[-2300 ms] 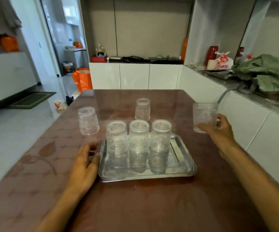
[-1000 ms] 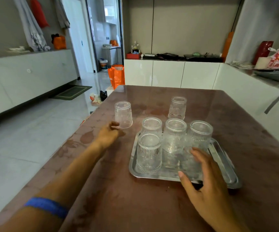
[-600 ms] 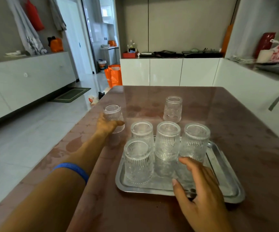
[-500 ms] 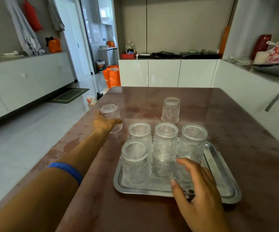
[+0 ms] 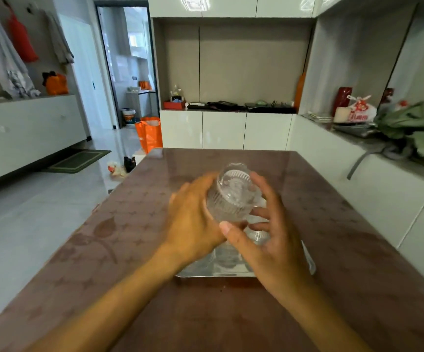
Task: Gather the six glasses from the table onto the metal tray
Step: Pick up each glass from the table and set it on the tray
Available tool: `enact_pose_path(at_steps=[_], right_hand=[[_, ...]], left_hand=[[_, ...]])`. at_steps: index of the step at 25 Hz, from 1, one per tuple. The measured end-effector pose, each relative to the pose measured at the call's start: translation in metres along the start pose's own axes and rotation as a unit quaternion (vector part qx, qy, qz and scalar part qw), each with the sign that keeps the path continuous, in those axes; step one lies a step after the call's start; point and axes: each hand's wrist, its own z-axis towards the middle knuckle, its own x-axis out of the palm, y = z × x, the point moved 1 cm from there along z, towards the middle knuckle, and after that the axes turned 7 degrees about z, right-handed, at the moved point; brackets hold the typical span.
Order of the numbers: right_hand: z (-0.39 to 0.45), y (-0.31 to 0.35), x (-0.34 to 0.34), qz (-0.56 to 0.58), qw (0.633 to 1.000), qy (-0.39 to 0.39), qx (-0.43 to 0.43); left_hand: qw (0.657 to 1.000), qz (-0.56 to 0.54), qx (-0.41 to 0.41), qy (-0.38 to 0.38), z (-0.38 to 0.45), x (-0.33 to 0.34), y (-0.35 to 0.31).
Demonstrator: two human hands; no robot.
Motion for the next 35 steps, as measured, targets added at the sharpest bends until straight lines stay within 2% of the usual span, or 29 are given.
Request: enact_pose_path(at_steps=[3,6,8,10,13,20,23,26,30,32,35], right_hand=[[0.003,0.001,-0.008,-0.08,0.995,-0.058,-0.008],[-0.002,-0.016,-0.016,-0.104,0.99,-0.076,0.06],[-0.003,-0.027,-0.015,-0.143,0.983,-0.066,0.095],[-0.004,-0.037,-0.008,-0.196,0.975,-0.028,0.099],[-0.01,-0.051,0.008,-0.238,0.966,0.02,0.099],[-0.013,-0.071,0.019,-0.235,0.963,0.086,0.098],[-0.01,-0.074,0.012,-0.206,0.967,0.112,0.1],[0.018,-0.078,-0.007,-0.168,0.979,0.052,0.1],[0.099,-0.099,-0.024,-0.192,0.976,0.022,0.104],[0.15,-0.129,-0.016,-0.218,0.964,0.051,0.145],[0.211,-0.171,0.009,-0.274,0.924,0.15,0.222]], left_hand=[[0.996,0.037,0.073,0.028,-0.01,0.014,-0.008],[0.992,0.029,0.073,0.099,-0.018,0.011,0.007],[0.996,-0.019,0.012,0.087,-0.029,0.007,0.025],[0.991,-0.095,-0.084,0.041,-0.042,0.004,0.049],[0.973,-0.113,-0.203,-0.019,-0.056,0.002,0.085],[0.965,-0.056,-0.255,0.022,-0.051,0.017,0.141],[0.964,-0.002,-0.263,0.052,-0.033,0.028,0.16],[0.956,0.112,-0.25,0.107,-0.009,0.036,0.184],[0.954,0.167,-0.193,0.159,-0.002,0.046,0.198],[0.955,0.172,-0.179,0.163,-0.004,0.05,0.206],[0.957,0.168,-0.177,0.156,0.001,0.051,0.206]])
